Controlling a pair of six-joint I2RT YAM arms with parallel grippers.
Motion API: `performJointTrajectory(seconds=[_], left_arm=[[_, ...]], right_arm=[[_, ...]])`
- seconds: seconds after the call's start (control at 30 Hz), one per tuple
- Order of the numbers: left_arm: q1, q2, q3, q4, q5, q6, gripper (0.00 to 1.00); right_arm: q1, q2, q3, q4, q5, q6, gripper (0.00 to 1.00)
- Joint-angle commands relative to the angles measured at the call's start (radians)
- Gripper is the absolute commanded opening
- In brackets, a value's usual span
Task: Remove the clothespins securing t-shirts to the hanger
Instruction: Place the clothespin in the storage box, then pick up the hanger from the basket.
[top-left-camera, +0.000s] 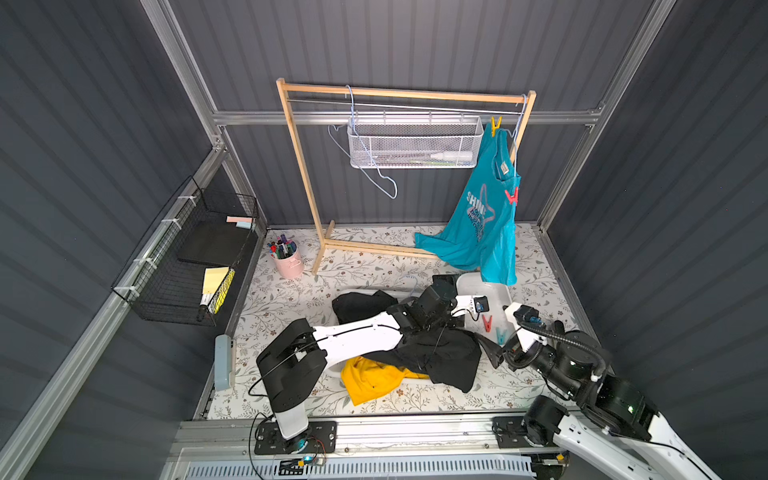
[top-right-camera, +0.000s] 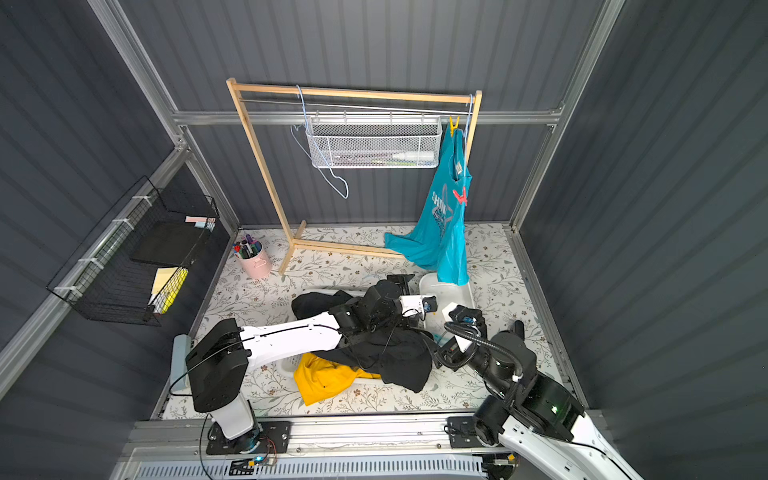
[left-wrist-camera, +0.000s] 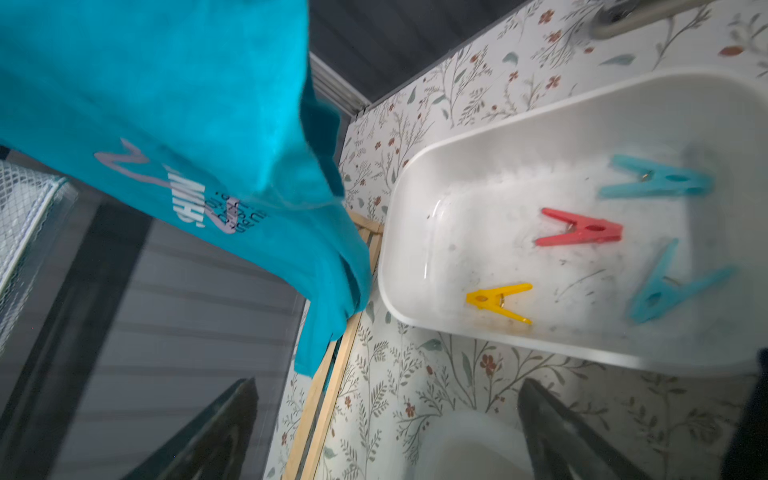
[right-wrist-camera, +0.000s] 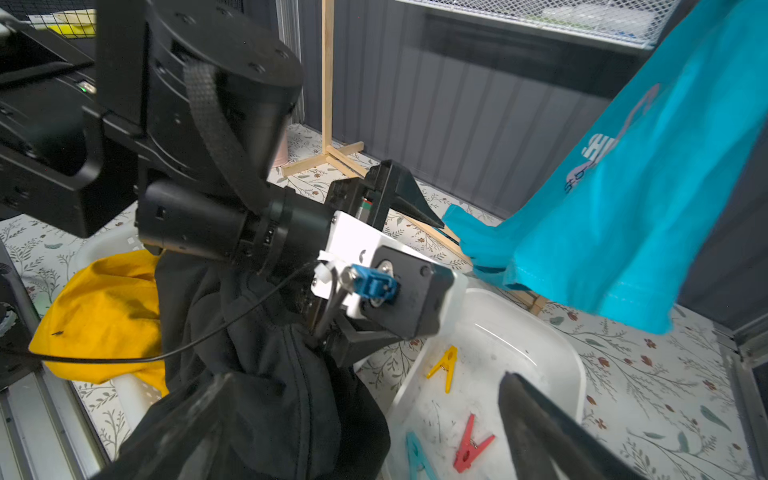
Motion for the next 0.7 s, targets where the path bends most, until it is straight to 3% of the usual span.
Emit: performJointTrajectory(seconds=[0.0, 0.1, 0.23, 0.4, 0.57, 0.67], left_arm=[[0.088, -0.061, 0.017, 0.001, -0.061, -0.153, 1.0], [0.165, -0.149, -0.048, 0.009, -0.008, -0.268, 1.0], [0.214, -0.231, -0.11, -0.004, -0.001, -0.288, 1.0], [0.287, -0.304, -0.133, -0.108, 0.003, -0.384, 1.0], [0.354, -0.369, -0.164, -0.202, -0.095, -0.529, 1.0], [0.409, -0.395, -0.144, -0.332, -0.004, -0.616, 1.0]], right_arm=[[-0.004, 0.066, 0.062, 0.051, -0.051, 0.045, 0.99], [-0.005, 0.146, 0.093, 0.038, -0.067, 0.047, 0.99], [-0.011, 0.252, 0.127, 0.052, -0.084, 0.06, 0.99], [-0.051, 0.406, 0.198, 0.071, -0.2, 0.106, 0.99], [-0.103, 0.552, 0.272, 0.075, -0.358, 0.15, 0.99], [-0.129, 0.651, 0.336, 0.043, -0.469, 0.178, 0.98]])
